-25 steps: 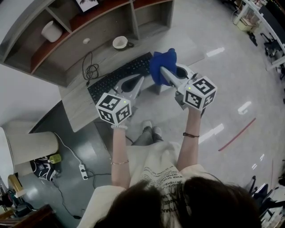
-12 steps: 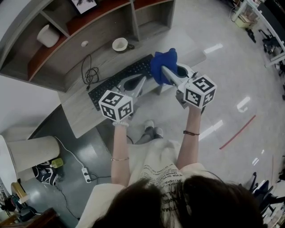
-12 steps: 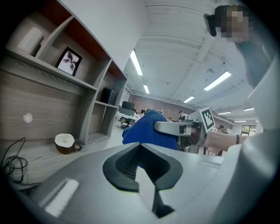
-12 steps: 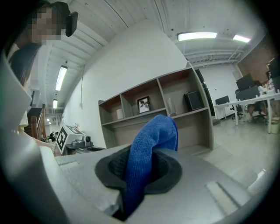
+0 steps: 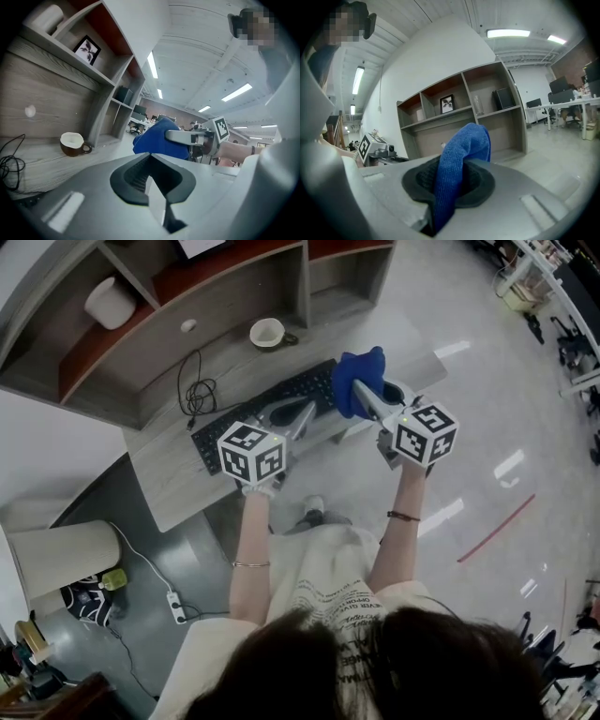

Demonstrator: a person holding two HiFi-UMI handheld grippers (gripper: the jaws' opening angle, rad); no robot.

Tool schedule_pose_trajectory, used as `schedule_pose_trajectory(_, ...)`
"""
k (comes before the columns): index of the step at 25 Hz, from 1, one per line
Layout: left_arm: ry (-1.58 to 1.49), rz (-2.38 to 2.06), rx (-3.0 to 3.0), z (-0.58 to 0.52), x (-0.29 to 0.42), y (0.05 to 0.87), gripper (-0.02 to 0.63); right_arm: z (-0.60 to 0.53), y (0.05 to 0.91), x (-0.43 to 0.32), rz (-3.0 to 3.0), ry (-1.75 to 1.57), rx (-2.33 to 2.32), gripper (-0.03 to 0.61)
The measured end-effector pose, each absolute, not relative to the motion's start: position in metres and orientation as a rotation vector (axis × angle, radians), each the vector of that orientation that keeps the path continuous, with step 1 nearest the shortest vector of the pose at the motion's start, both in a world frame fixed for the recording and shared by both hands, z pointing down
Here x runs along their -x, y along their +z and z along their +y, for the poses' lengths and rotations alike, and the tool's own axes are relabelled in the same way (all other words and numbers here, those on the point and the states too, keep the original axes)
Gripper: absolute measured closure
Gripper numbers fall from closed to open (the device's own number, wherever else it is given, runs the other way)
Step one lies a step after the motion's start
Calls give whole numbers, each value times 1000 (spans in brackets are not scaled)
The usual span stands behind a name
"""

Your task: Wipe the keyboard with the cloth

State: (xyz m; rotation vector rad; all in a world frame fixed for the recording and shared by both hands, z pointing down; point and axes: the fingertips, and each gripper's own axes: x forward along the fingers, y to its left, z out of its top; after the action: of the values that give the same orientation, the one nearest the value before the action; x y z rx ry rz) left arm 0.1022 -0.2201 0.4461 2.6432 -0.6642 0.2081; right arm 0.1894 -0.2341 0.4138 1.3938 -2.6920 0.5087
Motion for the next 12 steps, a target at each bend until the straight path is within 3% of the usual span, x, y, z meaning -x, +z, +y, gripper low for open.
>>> schedule_pose_trajectory(12,220,-690,-2573,-235,-113,467,616,-258,443,-191,-2624,564,-1311,526)
